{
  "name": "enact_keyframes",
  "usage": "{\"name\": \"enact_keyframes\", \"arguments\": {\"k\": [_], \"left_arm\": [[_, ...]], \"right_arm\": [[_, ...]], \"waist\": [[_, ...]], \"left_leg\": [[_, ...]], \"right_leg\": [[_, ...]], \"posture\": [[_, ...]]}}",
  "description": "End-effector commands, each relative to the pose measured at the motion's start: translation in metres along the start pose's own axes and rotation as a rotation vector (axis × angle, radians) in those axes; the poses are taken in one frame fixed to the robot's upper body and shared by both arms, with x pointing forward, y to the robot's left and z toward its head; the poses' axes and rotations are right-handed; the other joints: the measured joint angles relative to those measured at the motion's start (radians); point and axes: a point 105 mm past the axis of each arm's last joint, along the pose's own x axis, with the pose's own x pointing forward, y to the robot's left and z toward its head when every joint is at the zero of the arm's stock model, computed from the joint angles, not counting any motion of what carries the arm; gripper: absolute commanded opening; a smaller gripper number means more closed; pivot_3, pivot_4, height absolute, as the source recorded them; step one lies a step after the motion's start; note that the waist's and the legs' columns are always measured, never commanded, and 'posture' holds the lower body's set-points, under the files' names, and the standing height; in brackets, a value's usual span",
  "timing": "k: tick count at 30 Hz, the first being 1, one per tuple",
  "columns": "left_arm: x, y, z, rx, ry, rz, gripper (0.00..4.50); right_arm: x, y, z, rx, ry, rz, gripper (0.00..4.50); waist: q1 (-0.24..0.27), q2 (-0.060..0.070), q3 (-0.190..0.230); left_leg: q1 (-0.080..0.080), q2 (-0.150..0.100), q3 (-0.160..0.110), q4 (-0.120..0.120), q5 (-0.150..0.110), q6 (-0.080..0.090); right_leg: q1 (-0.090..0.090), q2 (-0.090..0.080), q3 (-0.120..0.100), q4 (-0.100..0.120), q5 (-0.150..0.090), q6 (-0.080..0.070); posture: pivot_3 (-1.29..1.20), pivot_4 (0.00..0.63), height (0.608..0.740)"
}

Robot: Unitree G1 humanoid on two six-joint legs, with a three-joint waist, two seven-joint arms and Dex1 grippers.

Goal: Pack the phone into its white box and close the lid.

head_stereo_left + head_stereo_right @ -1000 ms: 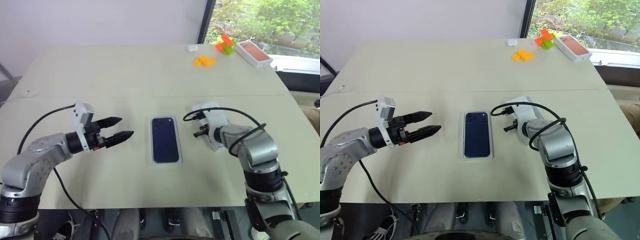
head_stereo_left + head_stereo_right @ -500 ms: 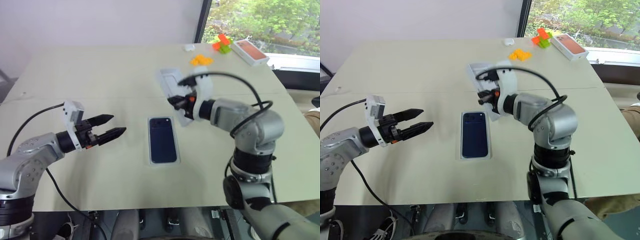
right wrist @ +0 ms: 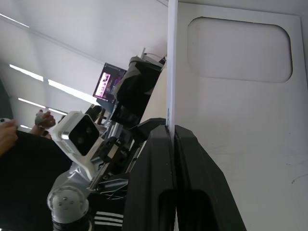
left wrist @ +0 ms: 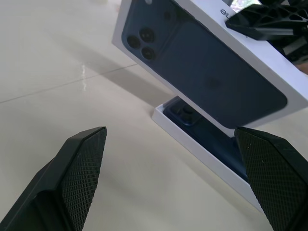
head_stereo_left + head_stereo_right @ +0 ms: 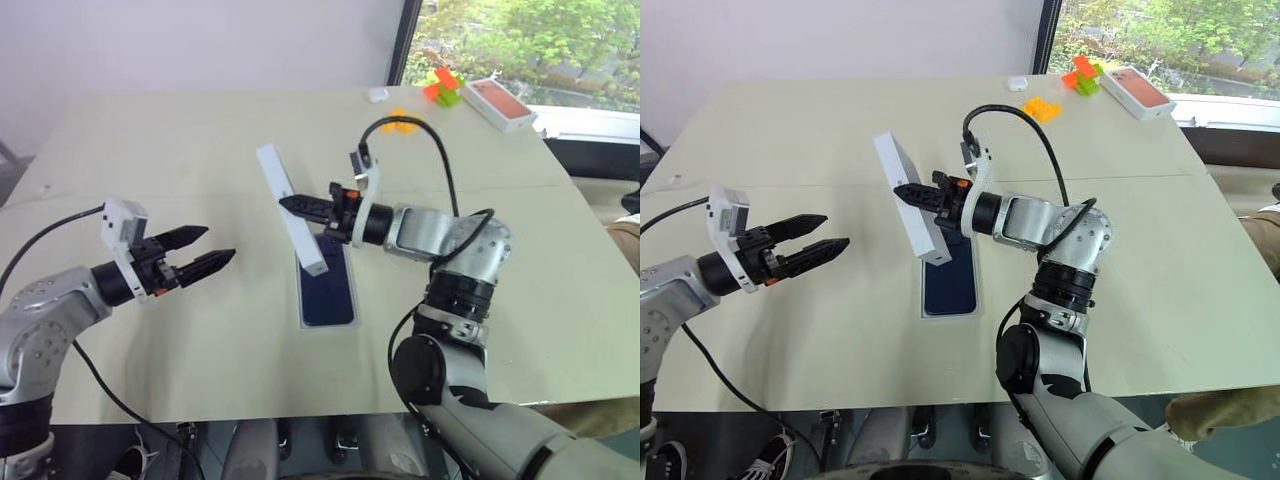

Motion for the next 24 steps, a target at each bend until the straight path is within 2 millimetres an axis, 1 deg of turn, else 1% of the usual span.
{"name": "enact_keyframes", "arguments": {"k": [1, 4, 11, 15, 17, 18, 21, 24], "left_arm": [[-0.001, -0.005, 0.009, 0.021, -0.042, -0.003, 4.5], [0.001, -0.006, 0.007, 0.017, -0.046, -0.005, 4.5], [0.005, -0.008, 0.007, 0.006, -0.059, -0.004, 4.5], [0.005, -0.008, 0.006, -0.008, -0.06, -0.008, 4.5], [0.005, -0.009, 0.003, -0.005, -0.053, -0.006, 4.5], [0.006, -0.009, 0.003, -0.005, -0.056, -0.006, 4.5], [0.006, -0.009, 0.005, -0.007, -0.071, -0.004, 4.5], [0.005, -0.008, 0.003, -0.007, -0.066, 0.006, 4.5]], "right_arm": [[0.019, 0.019, -0.02, 0.08, 0.033, 0.109, 0.05], [0.023, 0.013, -0.029, 0.128, 0.039, 0.07, 0.05], [0.024, 0.009, -0.037, 0.248, 0.013, 0.007, 0.05], [0.022, 0.014, -0.042, 0.291, 0.037, -0.003, 0.05], [0.022, 0.016, -0.052, 0.299, 0.066, -0.002, 0.05], [0.022, 0.015, -0.056, 0.306, 0.071, -0.002, 0.05], [0.02, 0.005, -0.065, 0.332, 0.08, -0.031, 0.05], [0.019, 0.003, -0.067, 0.341, 0.076, -0.037, 0.05]], "waist": [[0.0, 0.0, 0.0], [0.001, 0.0, 0.0], [-0.001, 0.0, 0.0], [0.001, -0.001, -0.001], [0.006, -0.004, -0.003], [0.004, -0.003, -0.002], [-0.002, -0.002, -0.001], [0.001, -0.002, -0.002]], "left_leg": [[0.0, 0.0, 0.0, 0.0, 0.0, 0.0], [0.0, 0.0, 0.0, 0.0, 0.0, 0.0], [0.0, 0.0, 0.0, 0.0, 0.0, 0.0], [0.0, 0.0, 0.0, 0.0, 0.0, 0.0], [0.0, 0.0, 0.0, 0.0, -0.001, 0.001], [0.0, 0.0, 0.0, 0.0, -0.001, 0.001], [-0.002, 0.0, 0.0, 0.002, -0.001, 0.002], [-0.001, 0.001, 0.0, 0.001, -0.001, 0.002]], "right_leg": [[0.0, 0.0, 0.0, 0.0, 0.0, 0.0], [0.0, 0.0, 0.0, 0.0, 0.0, 0.0], [0.0, 0.001, 0.0, 0.0, -0.002, 0.004], [0.0, 0.001, 0.0, 0.0, -0.002, 0.005], [0.002, 0.001, 0.0, -0.001, -0.003, 0.005], [0.002, 0.001, 0.0, -0.002, -0.003, 0.005], [0.0, 0.0, 0.001, -0.002, -0.002, 0.007], [0.0, 0.001, 0.001, -0.002, -0.002, 0.007]], "posture": [[0.0, 0.15, 0.737], [0.0, 0.15, 0.737], [0.0, 0.15, 0.737], [0.0, 0.15, 0.737], [0.0, 0.15, 0.737], [0.0, 0.15, 0.737], [0.0, 0.15, 0.737], [0.0, 0.15, 0.737]]}}
